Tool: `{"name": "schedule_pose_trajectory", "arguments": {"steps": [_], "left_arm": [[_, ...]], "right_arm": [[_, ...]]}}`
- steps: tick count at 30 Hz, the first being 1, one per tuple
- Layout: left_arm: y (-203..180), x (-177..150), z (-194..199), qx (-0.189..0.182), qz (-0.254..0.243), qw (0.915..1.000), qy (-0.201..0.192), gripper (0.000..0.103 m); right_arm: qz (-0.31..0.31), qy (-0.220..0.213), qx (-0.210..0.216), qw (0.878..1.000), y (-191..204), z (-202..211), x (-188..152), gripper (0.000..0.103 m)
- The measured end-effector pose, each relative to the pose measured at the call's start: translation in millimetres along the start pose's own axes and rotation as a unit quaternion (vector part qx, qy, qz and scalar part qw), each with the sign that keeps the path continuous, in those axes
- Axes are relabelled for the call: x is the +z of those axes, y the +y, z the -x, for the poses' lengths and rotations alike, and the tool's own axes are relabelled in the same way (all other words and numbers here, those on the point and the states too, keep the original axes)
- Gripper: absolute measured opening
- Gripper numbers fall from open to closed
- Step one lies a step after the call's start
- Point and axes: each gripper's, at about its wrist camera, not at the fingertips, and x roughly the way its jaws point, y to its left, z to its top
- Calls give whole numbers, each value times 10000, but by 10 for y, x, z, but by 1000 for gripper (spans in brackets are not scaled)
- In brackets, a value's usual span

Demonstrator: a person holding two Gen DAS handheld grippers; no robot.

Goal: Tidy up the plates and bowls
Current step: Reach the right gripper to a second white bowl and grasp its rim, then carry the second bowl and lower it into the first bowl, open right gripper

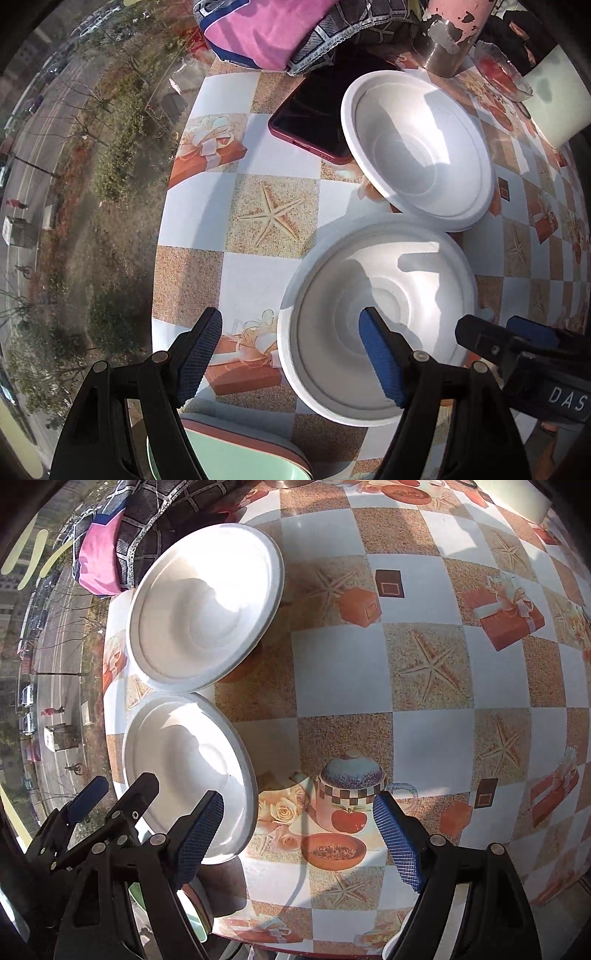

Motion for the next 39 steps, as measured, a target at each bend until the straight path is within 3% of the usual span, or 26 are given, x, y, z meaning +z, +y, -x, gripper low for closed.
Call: {"name": "schedule_pose_trajectory", "arguments": {"steps": [9,11,12,13,15,18,19,23,33,39], "left_arm": [[141,32,-253,-83,146,9994,296,79],[149,22,-274,-232,176,9990,345,71],[148,26,-280,-282,169,9987,402,64],[123,46,-266,-242,123,9989,390,63],[76,48,-234,-265,-4,9991,324,57],[-24,35,-181,-422,-176,9984,323,39],[-75,18,-172,-383,-243,9984,348,38],[-217,-134,-124,-385,-426,9976,381,38],[-705,-930,18,-369,-1070,9923,501,38],[-617,-978,90,-382,-943,9932,564,38]], "right_arm": [[63,181,9,9998,83,-309,90,82],[168,137,-36,9998,119,-318,95,77],[283,119,-96,9995,148,-315,87,71],[413,93,-150,9990,176,-309,77,68],[657,69,-134,9977,214,-282,68,50],[626,259,357,9971,154,-333,59,18],[553,339,448,9969,126,-358,37,15],[686,399,315,9963,2,-323,-139,13],[369,777,-53,9963,-610,-215,-734,16],[426,737,-82,9963,-625,-158,-851,16]]}}
